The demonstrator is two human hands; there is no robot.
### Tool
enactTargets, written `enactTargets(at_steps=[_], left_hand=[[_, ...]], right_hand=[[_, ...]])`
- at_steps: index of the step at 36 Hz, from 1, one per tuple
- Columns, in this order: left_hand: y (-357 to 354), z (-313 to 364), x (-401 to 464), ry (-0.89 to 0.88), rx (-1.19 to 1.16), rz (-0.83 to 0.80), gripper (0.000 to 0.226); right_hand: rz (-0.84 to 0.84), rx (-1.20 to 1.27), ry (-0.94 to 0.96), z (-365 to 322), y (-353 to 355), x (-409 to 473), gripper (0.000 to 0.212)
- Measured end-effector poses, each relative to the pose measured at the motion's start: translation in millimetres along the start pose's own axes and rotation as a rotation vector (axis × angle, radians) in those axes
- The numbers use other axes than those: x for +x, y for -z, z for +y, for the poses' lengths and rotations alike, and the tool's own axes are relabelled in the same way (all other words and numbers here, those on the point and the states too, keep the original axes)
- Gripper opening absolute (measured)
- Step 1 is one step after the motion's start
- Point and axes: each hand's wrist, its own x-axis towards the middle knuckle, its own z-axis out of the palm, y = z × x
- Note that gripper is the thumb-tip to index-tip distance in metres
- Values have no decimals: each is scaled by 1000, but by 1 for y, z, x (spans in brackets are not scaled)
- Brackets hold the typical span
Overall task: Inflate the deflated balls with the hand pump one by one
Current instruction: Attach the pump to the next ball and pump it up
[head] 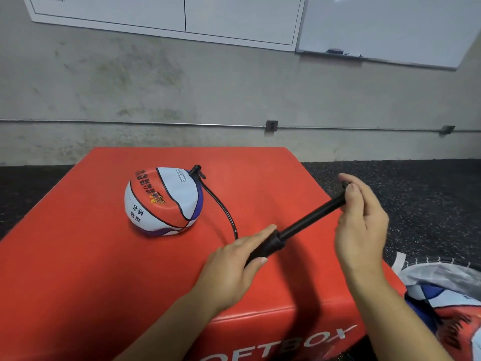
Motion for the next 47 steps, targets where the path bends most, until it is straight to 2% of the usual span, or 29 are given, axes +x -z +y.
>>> enactTargets(at_steps=[3, 9, 17, 25, 33, 37, 40, 47], left_hand=[[1, -4, -1, 9, -42, 8, 69], [3, -14, -3, 36, -161, 44, 66], [-2, -19, 0, 67, -196, 80, 60], [1, -10, -1, 34, -115, 60, 62], [1, -1, -2, 6, 6, 16, 67], [1, -1, 0, 3, 31, 8, 68], [2, -4, -1, 12, 6, 13, 67], [4, -15, -1, 67, -145, 47, 65]], right_hand=[[-35, -8, 26, -6, -16, -11, 33], [-245, -109, 50, -5, -45, -40, 31], [-392, -276, 27, 7, -53, -64, 42], [-368, -310, 59, -2, -35, -54, 38], [-65, -54, 53, -8, -3, -3, 34], [25, 18, 22, -6, -1, 2, 32], [-10, -6, 56, -11, -16, -9, 30], [-298, -109, 27, -2, -56, -41, 29]])
